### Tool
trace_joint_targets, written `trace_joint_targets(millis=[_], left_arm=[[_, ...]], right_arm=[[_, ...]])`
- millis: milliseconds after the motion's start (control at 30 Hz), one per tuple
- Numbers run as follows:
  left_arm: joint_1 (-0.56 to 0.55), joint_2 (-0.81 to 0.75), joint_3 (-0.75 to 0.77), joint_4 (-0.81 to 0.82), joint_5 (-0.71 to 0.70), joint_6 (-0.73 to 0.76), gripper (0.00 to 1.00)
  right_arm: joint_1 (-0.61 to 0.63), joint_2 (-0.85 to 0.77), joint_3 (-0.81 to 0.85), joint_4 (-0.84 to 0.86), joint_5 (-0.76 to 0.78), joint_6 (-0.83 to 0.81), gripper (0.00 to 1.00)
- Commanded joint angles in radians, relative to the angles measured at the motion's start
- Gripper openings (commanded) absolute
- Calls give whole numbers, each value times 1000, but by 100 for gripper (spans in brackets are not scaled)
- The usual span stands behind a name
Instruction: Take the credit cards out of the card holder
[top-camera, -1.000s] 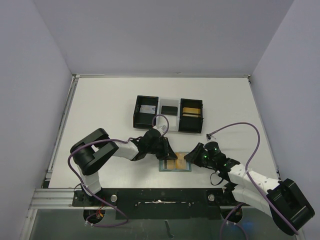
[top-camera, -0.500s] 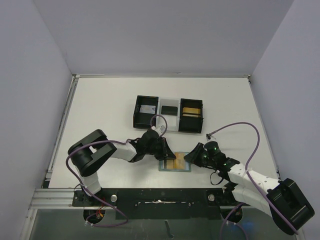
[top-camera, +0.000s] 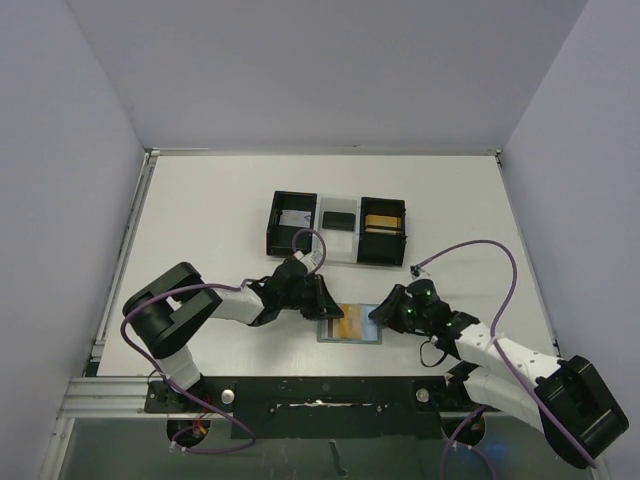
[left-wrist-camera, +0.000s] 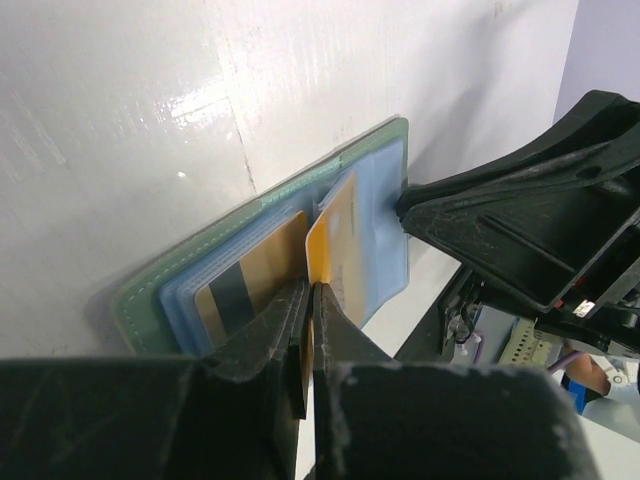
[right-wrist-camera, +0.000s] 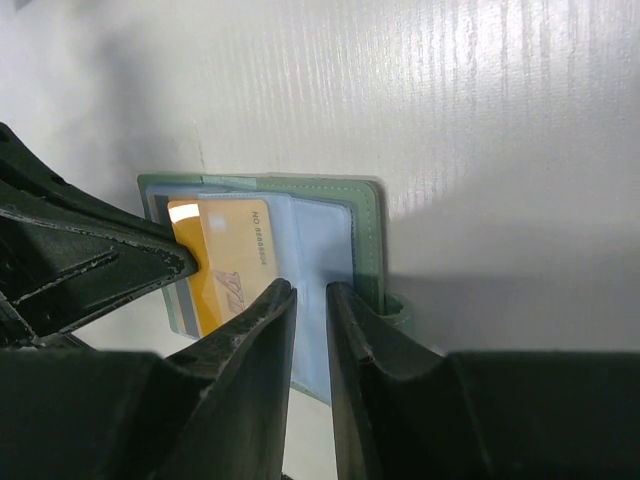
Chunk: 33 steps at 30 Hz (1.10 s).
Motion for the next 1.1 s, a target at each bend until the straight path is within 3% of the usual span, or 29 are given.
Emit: trace_joint_targets(millis=[0,200,367,700,867,933,1067], left_arm=[[12,-20,-3,-11,22,48,0],[13,-10,-4,35,43,28,0],[13,-3,0,61,58,16,2],[8,61,6,194,170,-49,17],[8,70,8,222,186,-61,18],[8,69,7,225,187,-62,16],[10,56,2,191,174,-53,0]], right_arm=[[4,-11,82,-86,1,-64,22],[11,-26,151,-31,-88,-123,25],[16,91,132,68,-177,-115,27],[20,192,77,39,-77,-56,27],[19,179,51,49,-68,-38,27],[19,173,46,46,-62,-35,27],[18,154,53,14,-42,-40,28]])
